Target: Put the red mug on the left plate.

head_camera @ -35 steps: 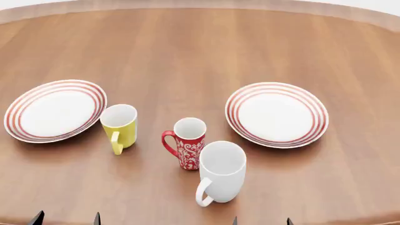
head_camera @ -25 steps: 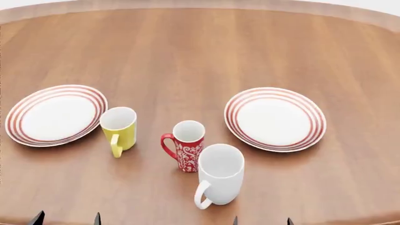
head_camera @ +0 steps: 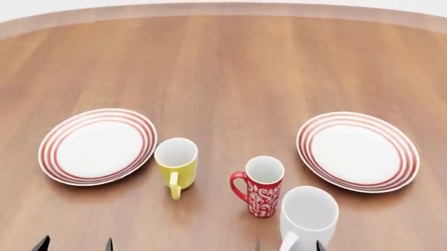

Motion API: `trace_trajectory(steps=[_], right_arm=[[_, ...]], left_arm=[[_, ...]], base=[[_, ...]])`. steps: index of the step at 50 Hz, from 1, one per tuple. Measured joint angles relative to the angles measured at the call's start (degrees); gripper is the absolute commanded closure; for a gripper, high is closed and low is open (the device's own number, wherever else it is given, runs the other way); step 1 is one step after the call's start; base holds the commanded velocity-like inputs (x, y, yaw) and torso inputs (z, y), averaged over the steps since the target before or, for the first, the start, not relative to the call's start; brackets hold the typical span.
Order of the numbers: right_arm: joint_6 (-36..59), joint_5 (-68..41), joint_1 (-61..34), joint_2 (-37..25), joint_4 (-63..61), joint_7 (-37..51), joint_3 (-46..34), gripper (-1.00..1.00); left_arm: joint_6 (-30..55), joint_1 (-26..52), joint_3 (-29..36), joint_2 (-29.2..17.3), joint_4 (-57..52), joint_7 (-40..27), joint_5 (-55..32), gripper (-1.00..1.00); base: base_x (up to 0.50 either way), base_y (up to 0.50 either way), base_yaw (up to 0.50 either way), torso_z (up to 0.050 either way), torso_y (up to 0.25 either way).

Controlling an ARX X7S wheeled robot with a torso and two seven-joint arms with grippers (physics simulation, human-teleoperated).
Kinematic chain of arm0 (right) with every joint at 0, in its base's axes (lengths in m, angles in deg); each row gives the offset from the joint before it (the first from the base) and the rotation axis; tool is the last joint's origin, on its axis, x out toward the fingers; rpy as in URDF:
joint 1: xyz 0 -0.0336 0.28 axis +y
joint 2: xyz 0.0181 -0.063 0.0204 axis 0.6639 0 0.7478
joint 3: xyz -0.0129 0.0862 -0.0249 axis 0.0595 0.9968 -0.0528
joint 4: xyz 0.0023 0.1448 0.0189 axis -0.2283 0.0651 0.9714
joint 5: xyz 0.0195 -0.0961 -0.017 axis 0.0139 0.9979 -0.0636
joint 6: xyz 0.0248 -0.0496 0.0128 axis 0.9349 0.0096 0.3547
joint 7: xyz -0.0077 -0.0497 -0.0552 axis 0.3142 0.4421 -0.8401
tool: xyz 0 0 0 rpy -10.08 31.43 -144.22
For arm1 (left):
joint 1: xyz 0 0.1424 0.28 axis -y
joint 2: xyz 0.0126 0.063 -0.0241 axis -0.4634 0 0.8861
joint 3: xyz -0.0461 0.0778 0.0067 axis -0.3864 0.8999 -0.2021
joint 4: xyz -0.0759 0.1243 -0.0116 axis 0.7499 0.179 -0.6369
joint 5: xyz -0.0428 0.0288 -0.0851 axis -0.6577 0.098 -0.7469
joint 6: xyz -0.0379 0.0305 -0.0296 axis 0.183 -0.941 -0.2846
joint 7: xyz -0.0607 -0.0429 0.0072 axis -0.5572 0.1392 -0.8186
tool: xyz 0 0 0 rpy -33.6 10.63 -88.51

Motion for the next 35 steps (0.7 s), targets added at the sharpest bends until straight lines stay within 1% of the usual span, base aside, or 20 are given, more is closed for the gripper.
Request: trace_trajectory(steps=[35], right_arm=[[-0.7,-1.9,-0.2,-2.3,0.3,2.5,-2.9,-1.0]], left_arm=[[-0.3,0.4,2.7,-2.3,0.4,-2.8,-2.1,-1.0]], base=[[0.26,0.34,0.0,0.0,0.0]])
